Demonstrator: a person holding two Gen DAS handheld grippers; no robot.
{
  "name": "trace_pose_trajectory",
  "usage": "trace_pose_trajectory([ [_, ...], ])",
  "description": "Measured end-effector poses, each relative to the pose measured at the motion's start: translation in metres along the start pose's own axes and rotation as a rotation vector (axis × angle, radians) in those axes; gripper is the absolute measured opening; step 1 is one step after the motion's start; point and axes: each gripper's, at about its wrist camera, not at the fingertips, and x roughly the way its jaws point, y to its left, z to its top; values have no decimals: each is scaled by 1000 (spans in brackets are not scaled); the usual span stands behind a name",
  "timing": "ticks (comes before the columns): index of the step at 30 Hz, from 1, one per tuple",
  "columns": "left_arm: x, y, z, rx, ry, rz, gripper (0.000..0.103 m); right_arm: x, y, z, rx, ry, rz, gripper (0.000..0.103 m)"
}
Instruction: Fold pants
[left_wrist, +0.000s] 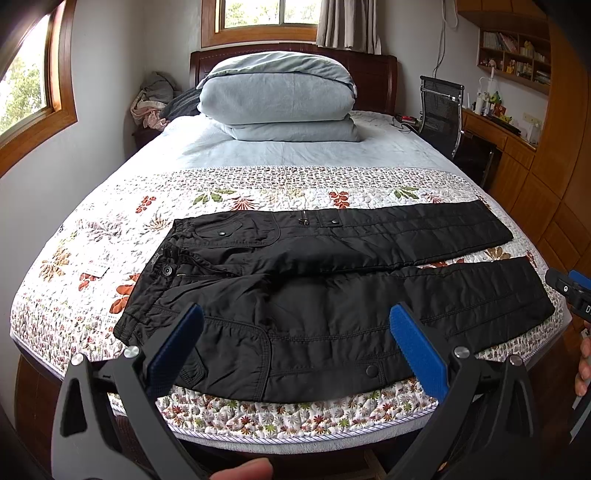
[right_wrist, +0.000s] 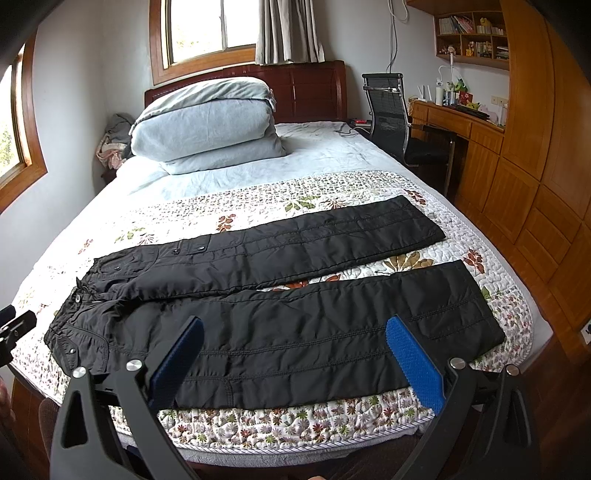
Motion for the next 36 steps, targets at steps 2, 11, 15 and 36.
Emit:
trace_pose_trajectory([
  [2,0,0,0,0,3,-1,101,0,0,0,-2,-1,-1,100],
  [11,2,1,0,-1,4,-1,101,2,2,0,-6,1,0,100],
  [15,3,1,1,-2,6,-1,101,4,4,2,-9,3,1,100],
  [36,26,5,9,-14,72,-45,101,24,1,16,-24,32,28,100],
])
